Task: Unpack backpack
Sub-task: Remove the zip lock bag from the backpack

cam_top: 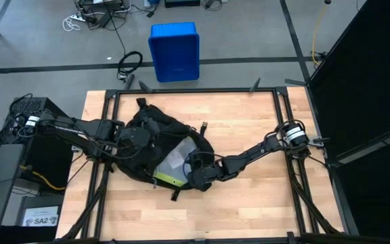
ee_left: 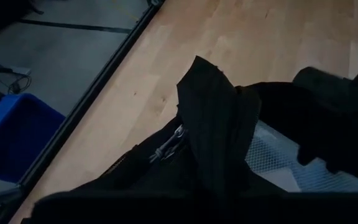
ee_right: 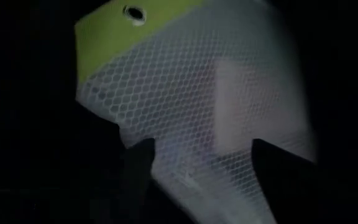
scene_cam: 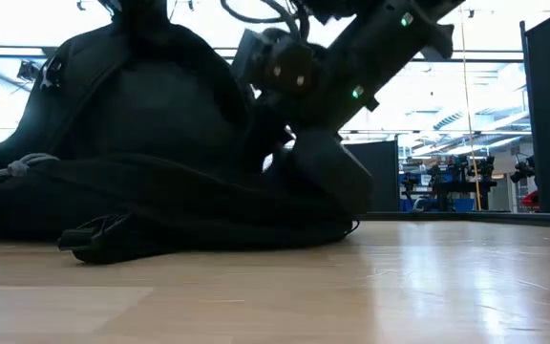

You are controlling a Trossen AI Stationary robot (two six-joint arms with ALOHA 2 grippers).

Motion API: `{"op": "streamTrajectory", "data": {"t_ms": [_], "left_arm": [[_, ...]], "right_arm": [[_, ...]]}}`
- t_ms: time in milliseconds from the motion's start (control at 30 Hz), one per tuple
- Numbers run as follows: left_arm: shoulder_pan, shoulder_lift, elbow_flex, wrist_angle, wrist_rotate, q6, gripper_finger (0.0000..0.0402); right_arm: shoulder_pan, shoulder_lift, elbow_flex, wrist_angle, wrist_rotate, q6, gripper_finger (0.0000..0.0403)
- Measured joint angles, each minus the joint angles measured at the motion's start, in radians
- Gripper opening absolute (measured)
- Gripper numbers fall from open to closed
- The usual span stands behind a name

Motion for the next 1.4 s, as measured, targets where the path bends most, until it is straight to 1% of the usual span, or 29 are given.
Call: {"op": "streamTrajectory", "data": {"t_ms": [100, 200, 300, 433, 533, 633, 733, 800, 967, 1067, 1167, 1267, 1400], "left_arm": [[0.0, 0.0, 0.0, 0.0, 0.001, 0.0, 0.0], [0.0, 0.0, 0.0, -0.001, 0.002, -0.001, 0.0], [0.0, 0.0, 0.0, -0.004, 0.002, -0.001, 0.0], [0.0, 0.0, 0.0, -0.009, 0.011, -0.018, 0.0], [0.0, 0.0, 0.0, -0.013, 0.013, -0.022, 0.0], [0.0, 0.0, 0.0, -0.012, 0.024, -0.024, 0.0], [0.0, 0.0, 0.0, -0.002, 0.032, -0.026, 0.0], [0.0, 0.0, 0.0, 0.008, 0.05, -0.025, 0.0], [0.0, 0.007, 0.0, 0.023, 0.08, -0.024, 0.0], [0.0, 0.018, 0.0, 0.023, 0.083, -0.024, 0.0], [0.0, 0.027, 0.0, 0.024, 0.09, -0.024, 0.0], [0.0, 0.032, 0.0, 0.031, 0.09, -0.021, 0.0], [0.001, 0.033, 0.0, 0.037, 0.092, -0.018, 0.0]], "right_arm": [[-0.001, 0.001, 0.0, -0.015, 0.017, 0.003, 0.0306], [0.014, -0.014, 0.0, -0.034, 0.067, 0.005, 0.0315], [0.033, -0.027, -0.001, -0.036, 0.094, -0.004, 0.0309], [0.05, -0.029, -0.001, -0.086, 0.094, 0.008, 0.0295], [0.05, -0.03, -0.001, -0.158, 0.093, 0.046, 0.029], [0.032, -0.03, -0.002, -0.157, 0.088, 0.045, 0.029], [0.0, -0.012, -0.002, -0.115, 0.083, 0.002, 0.0291], [-0.027, 0.018, 0.001, -0.054, 0.082, -0.034, 0.0294], [-0.079, 0.102, -0.001, 0.202, 0.077, -0.177, 0.0292], [-0.088, 0.114, -0.005, 0.349, 0.062, -0.284, 0.0285], [-0.094, 0.118, -0.006, 0.463, 0.048, -0.32, 0.0277], [-0.104, 0.116, 0.029, 0.482, 0.048, -0.326, 0.027], [-0.128, 0.127, 0.065, 0.443, 0.001, -0.294, 0.0259]]}}
